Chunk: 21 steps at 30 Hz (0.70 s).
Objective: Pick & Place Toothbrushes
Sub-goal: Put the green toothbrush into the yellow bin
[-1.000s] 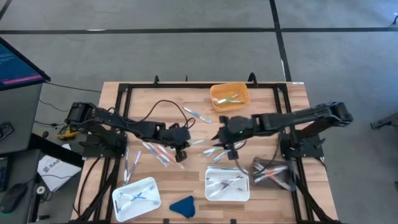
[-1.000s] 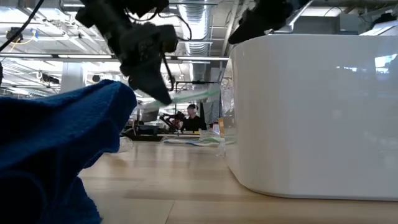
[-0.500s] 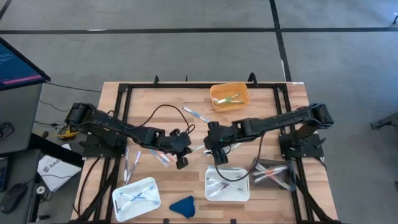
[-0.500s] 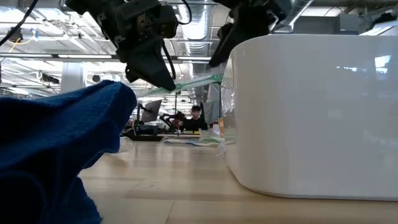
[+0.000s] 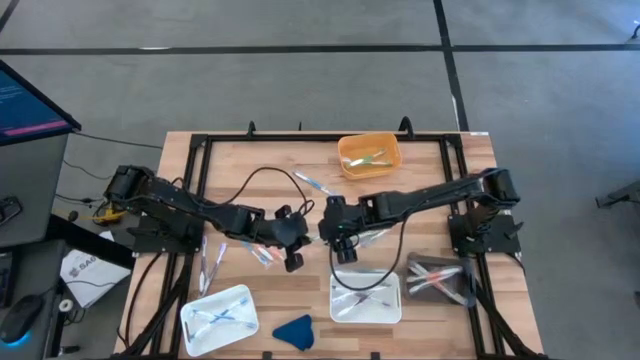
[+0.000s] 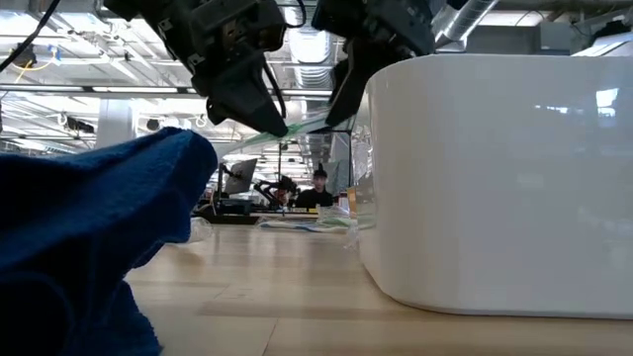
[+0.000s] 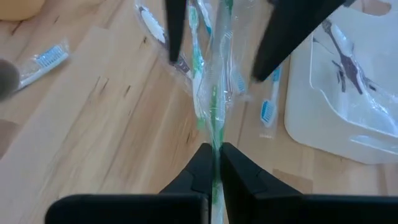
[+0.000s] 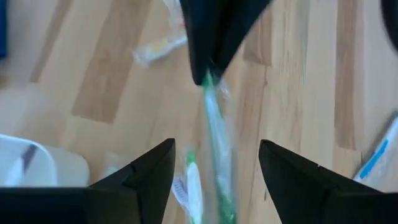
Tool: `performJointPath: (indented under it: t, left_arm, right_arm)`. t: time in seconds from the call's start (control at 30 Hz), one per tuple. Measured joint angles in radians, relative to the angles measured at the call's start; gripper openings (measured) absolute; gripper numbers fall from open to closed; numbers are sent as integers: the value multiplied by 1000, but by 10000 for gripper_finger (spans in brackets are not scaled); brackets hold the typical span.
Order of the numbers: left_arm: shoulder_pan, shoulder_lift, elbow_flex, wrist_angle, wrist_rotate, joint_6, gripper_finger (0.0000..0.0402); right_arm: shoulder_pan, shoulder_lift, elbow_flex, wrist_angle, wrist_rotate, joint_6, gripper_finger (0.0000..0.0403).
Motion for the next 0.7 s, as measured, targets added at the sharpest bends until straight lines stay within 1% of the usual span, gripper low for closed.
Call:
performJointPath:
  t: [0.27, 0.37, 0.5, 0.7]
  left_arm:
    - [0, 0, 0, 10, -2, 2, 6]
    - [0, 0, 0, 10, -2, 2, 6]
    - [3, 0, 0, 8, -21, -2, 6]
    - [4, 0, 0, 7, -50, -6, 6]
  right_arm:
    - [-26, 12, 1, -33, 0, 31, 225]
    - [-26, 4, 1, -32, 0, 37, 219]
    - [-24, 2, 2, -30, 0, 36, 201]
    - [-24, 4, 2, -23, -1, 36, 160]
